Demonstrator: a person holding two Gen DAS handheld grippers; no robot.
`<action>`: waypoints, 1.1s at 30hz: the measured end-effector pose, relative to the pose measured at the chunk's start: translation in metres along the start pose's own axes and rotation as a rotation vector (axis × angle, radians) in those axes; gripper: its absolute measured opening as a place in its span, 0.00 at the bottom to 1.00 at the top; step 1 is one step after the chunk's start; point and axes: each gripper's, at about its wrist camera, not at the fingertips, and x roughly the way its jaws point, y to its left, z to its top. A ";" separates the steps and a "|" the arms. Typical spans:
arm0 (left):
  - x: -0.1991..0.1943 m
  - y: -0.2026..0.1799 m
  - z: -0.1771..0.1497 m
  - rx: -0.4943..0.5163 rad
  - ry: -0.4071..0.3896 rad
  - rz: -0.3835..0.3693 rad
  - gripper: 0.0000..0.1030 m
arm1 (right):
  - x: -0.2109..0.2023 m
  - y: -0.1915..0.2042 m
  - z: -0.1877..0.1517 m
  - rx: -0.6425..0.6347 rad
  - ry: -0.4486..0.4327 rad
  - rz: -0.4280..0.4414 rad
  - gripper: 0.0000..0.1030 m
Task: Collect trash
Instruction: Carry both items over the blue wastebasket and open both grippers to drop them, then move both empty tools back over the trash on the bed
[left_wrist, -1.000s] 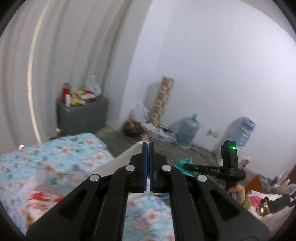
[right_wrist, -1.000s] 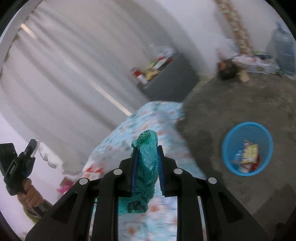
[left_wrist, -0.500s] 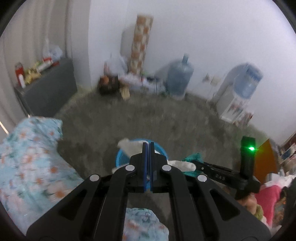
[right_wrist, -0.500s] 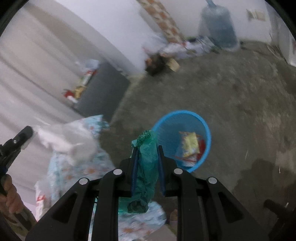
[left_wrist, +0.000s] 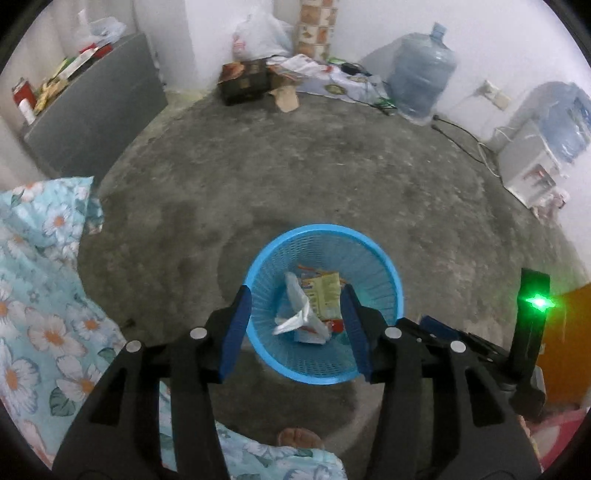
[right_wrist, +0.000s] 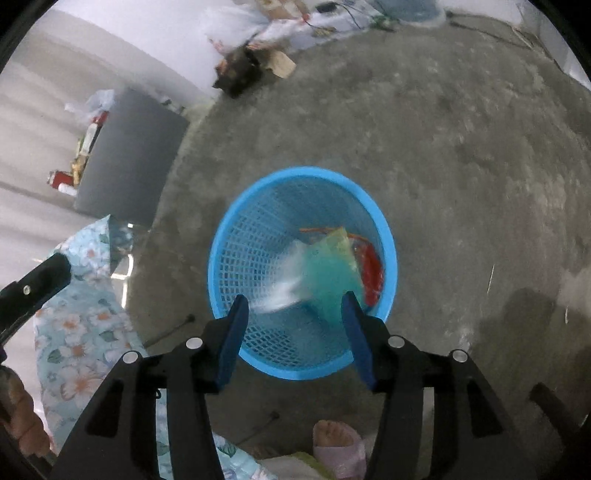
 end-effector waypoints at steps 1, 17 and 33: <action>-0.003 0.003 -0.002 -0.007 -0.004 -0.007 0.46 | -0.001 0.000 -0.003 0.008 -0.001 0.021 0.50; -0.226 0.050 -0.055 -0.005 -0.199 0.026 0.68 | -0.134 0.108 -0.074 -0.188 -0.157 0.160 0.70; -0.409 0.166 -0.212 -0.221 -0.415 0.161 0.76 | -0.197 0.227 -0.150 -0.530 -0.090 0.272 0.75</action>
